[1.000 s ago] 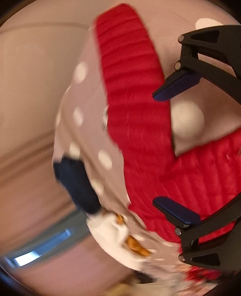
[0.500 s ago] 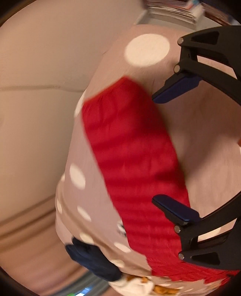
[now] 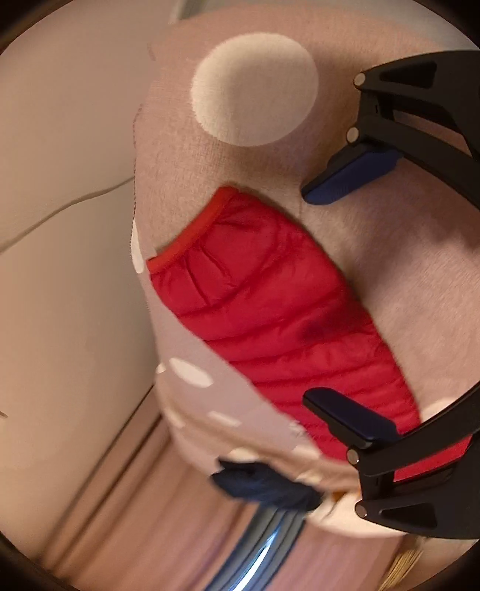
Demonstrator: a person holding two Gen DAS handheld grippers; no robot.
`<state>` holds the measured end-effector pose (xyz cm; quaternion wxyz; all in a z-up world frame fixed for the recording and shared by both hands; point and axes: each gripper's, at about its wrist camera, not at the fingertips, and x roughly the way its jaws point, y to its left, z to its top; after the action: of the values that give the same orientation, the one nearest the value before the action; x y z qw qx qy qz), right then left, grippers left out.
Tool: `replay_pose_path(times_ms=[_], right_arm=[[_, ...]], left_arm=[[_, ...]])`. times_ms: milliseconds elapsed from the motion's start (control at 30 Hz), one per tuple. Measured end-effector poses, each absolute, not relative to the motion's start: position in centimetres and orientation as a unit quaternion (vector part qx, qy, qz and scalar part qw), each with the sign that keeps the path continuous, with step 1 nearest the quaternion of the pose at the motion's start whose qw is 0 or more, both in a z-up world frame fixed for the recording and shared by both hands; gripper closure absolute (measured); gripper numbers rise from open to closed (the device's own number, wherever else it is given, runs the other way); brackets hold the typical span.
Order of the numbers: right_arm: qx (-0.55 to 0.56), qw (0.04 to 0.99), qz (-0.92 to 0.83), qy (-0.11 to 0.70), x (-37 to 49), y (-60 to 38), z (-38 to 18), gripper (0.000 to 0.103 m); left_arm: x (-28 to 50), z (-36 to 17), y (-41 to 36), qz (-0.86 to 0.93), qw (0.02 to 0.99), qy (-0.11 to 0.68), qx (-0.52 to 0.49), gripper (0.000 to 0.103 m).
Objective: Fold large clothes
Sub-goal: 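Grasp the jacket's sleeve cuffs with the left and right grippers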
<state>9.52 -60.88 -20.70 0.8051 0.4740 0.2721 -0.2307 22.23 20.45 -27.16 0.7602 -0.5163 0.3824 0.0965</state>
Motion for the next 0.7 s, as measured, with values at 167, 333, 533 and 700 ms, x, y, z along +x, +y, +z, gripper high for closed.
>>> replay_pose_path(times_ms=[167, 333, 533, 700], right_arm=[[0.478, 0.805, -0.24, 0.257, 9.1, -61.7, -20.6, 0.022], [0.45, 0.809, -0.273, 0.26, 9.9, -61.7, -20.9, 0.058], [0.457, 0.808, -0.281, 0.244, 9.5, -62.2, -21.9, 0.079], [0.447, 0.807, -0.282, 0.263, 10.5, -61.8, -20.6, 0.094]], left_arm=[[21.5, -28.1, 22.6, 0.061, 0.745, 0.355, -0.561, 0.054], [21.4, -29.3, 24.2, 0.042, 0.71, 0.336, -0.618, 0.053], [22.7, -28.8, 23.8, 0.11, 0.759, 0.337, -0.546, 0.085], [22.4, -27.4, 23.6, 0.156, 0.787, 0.345, -0.486, 0.088]])
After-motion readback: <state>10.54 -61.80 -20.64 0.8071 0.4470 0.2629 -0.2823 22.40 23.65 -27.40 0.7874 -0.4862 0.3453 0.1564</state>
